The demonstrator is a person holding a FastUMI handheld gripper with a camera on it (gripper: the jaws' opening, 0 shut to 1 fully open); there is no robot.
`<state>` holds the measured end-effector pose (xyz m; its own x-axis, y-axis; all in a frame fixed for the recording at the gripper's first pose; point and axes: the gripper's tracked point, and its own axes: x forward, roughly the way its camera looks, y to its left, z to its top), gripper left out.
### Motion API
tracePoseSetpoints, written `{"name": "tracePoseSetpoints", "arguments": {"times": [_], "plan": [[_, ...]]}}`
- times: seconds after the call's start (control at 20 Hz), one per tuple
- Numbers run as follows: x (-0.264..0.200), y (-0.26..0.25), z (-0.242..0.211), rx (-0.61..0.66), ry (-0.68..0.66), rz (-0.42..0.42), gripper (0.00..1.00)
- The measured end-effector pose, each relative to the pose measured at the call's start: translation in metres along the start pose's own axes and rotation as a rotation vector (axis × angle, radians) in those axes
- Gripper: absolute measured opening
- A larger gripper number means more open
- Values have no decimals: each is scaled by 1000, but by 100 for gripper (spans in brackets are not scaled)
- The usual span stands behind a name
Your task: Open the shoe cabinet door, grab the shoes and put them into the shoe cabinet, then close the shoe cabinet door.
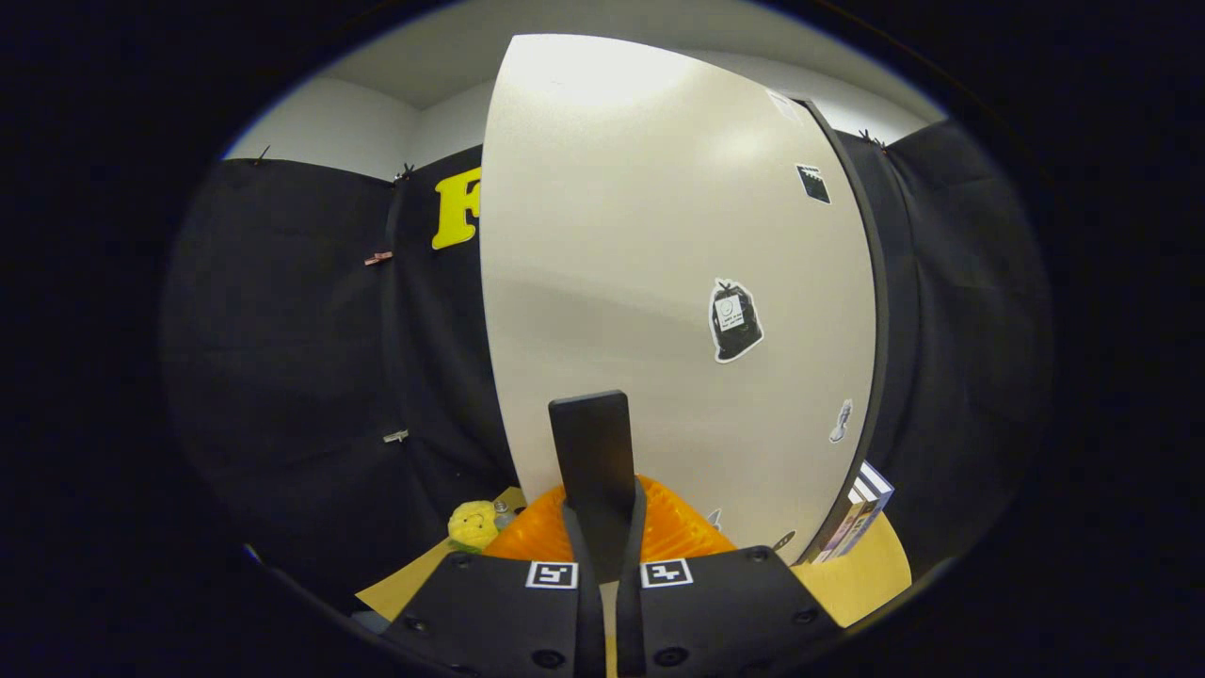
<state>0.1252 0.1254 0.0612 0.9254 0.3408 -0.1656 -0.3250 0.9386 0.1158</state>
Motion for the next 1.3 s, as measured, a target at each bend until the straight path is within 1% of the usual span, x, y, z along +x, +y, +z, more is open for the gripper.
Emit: {"name": "tracePoseSetpoints", "arguments": {"times": [0.3,0.55,0.85,1.0,1.3], "plan": [[-43,-25,-1,8,-4,25,9],[-73,-53,0,11,-8,18,9],[-103,-89,3,15,-14,-27,9],[-113,-104,5,-6,-22,-54,9],[-129,-137,7,1,-26,-107,11]]}}
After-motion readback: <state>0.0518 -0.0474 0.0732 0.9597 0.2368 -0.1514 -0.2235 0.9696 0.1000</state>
